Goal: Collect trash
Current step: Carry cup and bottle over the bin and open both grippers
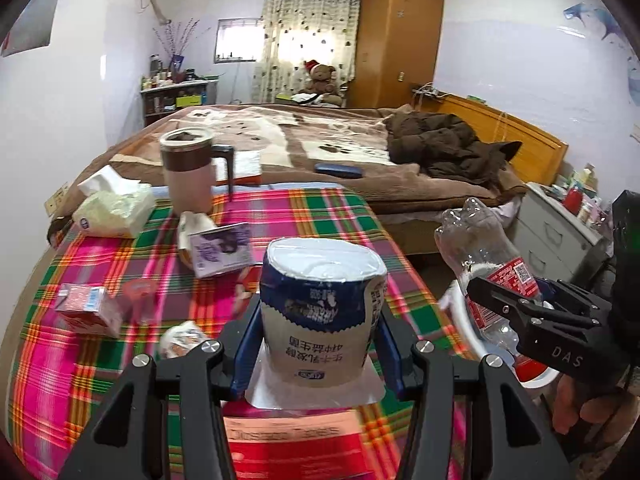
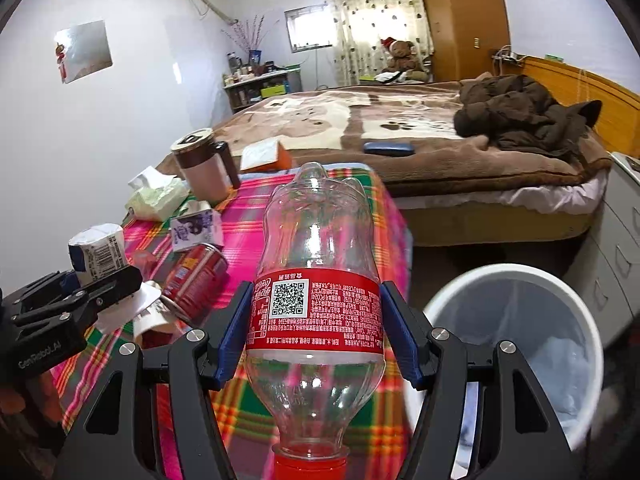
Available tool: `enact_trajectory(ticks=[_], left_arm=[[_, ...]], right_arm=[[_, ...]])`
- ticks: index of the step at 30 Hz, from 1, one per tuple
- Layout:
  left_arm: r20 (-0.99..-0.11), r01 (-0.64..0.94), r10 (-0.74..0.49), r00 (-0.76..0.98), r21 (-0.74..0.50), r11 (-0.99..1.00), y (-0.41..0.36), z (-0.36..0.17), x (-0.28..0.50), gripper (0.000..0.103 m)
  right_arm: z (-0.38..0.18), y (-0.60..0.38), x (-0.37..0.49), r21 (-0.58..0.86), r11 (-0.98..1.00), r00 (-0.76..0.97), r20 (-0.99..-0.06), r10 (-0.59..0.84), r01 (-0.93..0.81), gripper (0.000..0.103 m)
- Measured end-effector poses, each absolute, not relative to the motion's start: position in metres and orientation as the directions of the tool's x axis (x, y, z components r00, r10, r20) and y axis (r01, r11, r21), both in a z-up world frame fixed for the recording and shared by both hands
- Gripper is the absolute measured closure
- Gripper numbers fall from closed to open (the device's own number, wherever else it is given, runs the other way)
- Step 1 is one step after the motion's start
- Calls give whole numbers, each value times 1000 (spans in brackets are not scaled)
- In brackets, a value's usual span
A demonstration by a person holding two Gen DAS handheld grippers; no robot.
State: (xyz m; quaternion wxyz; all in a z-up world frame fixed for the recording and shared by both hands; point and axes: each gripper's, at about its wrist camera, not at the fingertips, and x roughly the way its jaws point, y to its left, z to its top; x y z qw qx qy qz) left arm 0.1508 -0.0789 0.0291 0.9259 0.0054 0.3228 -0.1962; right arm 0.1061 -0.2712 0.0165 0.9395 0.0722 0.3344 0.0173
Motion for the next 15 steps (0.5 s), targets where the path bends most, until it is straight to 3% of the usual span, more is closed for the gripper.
enact_trajectory(ticks=[15], left_arm=[[-606, 505, -488, 629, -159, 848, -167, 23, 126, 50]], right_arm=[[16, -335, 77, 125, 980, 768, -639, -39, 154, 39]])
